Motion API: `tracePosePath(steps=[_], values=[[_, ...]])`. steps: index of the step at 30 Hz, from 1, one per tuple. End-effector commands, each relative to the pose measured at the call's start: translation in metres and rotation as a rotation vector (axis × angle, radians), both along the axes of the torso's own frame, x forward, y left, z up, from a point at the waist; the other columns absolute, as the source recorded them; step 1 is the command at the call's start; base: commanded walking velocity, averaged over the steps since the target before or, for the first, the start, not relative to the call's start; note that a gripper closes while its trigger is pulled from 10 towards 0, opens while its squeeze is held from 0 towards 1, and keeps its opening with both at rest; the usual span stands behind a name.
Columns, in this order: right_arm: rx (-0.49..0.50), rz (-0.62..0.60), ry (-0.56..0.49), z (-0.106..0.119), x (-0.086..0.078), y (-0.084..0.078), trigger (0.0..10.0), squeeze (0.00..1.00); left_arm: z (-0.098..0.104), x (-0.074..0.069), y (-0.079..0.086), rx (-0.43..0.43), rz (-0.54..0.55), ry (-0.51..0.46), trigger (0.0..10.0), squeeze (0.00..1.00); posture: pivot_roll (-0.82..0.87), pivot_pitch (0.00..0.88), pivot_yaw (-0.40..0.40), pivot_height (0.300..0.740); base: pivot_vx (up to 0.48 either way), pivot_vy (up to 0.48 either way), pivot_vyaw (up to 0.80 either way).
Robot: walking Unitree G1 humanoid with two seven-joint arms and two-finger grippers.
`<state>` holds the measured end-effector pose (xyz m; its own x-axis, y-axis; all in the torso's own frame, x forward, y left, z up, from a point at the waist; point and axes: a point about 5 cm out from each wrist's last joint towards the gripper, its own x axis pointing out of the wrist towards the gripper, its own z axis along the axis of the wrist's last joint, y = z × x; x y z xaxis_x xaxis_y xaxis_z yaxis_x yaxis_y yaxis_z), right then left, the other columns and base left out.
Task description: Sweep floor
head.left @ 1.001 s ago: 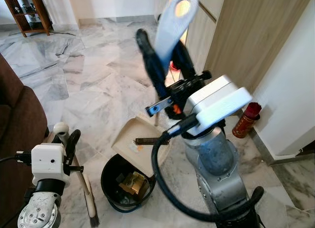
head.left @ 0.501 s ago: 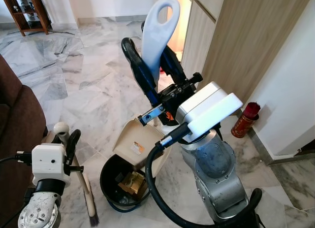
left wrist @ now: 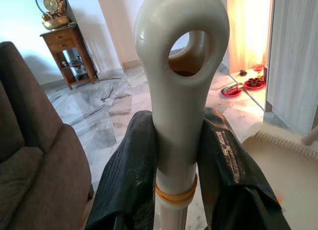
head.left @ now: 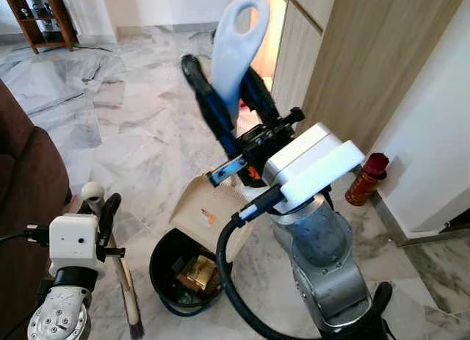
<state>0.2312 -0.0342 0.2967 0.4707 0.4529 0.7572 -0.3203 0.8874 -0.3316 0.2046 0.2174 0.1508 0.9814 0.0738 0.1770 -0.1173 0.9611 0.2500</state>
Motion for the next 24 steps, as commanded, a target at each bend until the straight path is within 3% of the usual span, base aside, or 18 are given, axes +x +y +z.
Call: tracePosePath(steps=[1,3,6,7,10,14,16,21,24], values=[[0.063,-0.241,-0.100,0.019,0.005,-0.033,10.0,0.00,0.005,0.000,-0.001,0.031,-0.015,-0.032,10.0,0.00,0.05,0.108,-0.025,0.740,0.000,0.000,0.00],[0.071,-0.380,-0.117,0.023,0.010,-0.056,10.0,0.00,0.005,0.001,-0.001,0.030,-0.017,-0.031,10.0,0.00,0.04,0.108,-0.020,0.740,0.000,0.000,0.00],[0.016,-0.498,-0.133,0.023,0.013,-0.077,10.0,0.00,0.005,0.002,0.000,0.031,-0.020,-0.029,10.0,0.00,0.03,0.109,-0.015,0.740,0.000,0.000,0.00],[0.016,-0.498,-0.133,0.023,0.013,-0.077,10.0,0.00,0.005,0.002,0.000,0.031,-0.020,-0.029,10.0,0.00,0.03,0.109,-0.015,0.740,0.000,0.000,0.00],[-0.095,-0.613,-0.088,0.005,0.014,-0.102,10.0,0.00,0.004,0.004,-0.001,0.030,-0.029,-0.026,10.0,0.00,0.03,0.105,-0.010,0.740,0.000,0.000,0.00],[-0.113,-0.665,-0.012,-0.011,0.012,-0.118,10.0,0.00,0.002,0.005,-0.001,0.026,-0.029,-0.019,10.0,0.00,0.02,0.103,-0.007,0.740,0.000,0.000,0.00],[-0.054,-0.715,0.092,-0.026,0.013,-0.133,10.0,0.00,-0.003,0.003,-0.001,0.017,-0.027,-0.003,10.0,0.00,0.02,0.103,-0.007,0.740,0.000,0.000,0.00],[-0.039,-0.769,0.155,-0.041,0.013,-0.148,10.0,0.00,-0.006,0.001,-0.002,0.012,-0.031,0.012,10.0,0.00,0.01,0.098,0.002,0.740,0.000,0.000,0.00],[-0.066,-0.782,0.223,-0.063,0.011,-0.155,10.0,0.00,-0.009,0.000,0.003,-0.003,-0.013,0.019,10.0,0.00,0.01,0.094,0.003,0.740,0.000,0.000,0.00]])
